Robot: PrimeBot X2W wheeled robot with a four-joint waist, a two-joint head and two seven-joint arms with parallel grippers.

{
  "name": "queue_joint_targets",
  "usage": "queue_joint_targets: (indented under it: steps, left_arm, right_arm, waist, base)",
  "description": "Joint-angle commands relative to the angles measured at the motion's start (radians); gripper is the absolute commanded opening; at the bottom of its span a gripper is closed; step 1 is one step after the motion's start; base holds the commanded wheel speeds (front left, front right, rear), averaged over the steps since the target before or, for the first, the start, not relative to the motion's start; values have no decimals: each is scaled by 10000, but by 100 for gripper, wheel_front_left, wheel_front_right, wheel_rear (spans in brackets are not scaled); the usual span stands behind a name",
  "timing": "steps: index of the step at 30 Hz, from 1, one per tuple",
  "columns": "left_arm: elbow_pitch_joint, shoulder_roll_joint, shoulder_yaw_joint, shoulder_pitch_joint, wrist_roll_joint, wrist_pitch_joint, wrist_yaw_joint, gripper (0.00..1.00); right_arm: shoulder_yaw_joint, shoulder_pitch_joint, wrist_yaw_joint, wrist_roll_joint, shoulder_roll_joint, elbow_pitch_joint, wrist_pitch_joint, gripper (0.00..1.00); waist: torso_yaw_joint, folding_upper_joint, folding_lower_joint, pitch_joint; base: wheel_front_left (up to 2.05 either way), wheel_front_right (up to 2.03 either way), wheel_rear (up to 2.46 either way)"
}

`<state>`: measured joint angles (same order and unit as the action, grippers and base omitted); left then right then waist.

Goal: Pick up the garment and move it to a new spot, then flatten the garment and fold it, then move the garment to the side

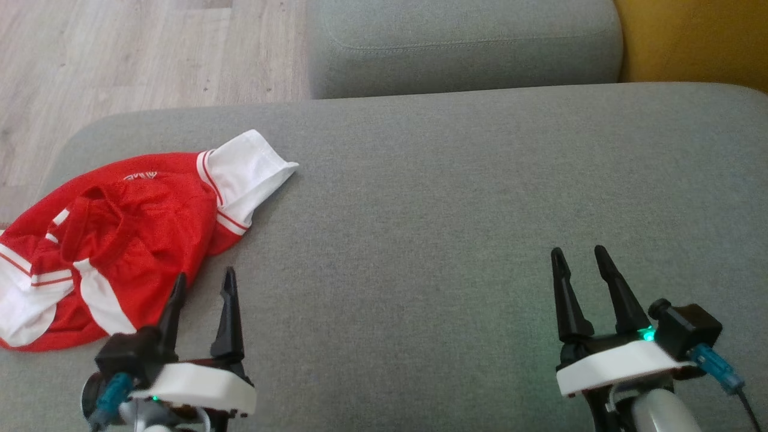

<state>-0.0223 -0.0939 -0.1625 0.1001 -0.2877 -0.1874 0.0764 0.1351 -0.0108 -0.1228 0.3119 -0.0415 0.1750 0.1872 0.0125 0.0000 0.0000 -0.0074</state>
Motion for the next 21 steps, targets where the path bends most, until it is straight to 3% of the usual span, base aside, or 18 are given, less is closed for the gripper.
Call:
queue_joint_targets:
  steps: [1, 21]
  left_arm:
    - [496, -164, 118, -214, 434, -178, 99, 100]
    - [837, -255, -252, -16, 2627, -742, 301, 100]
  right_arm:
    - [217, 442, -67, -383, -72, -397, 184, 100]
    - [195, 396, -79, -2818, -88, -362, 743, 100]
  waist:
    - [7, 0, 0, -22]
    - [-24, 0, 0, 0]
  base:
    - [0, 0, 0]
    - [0, 0, 0]
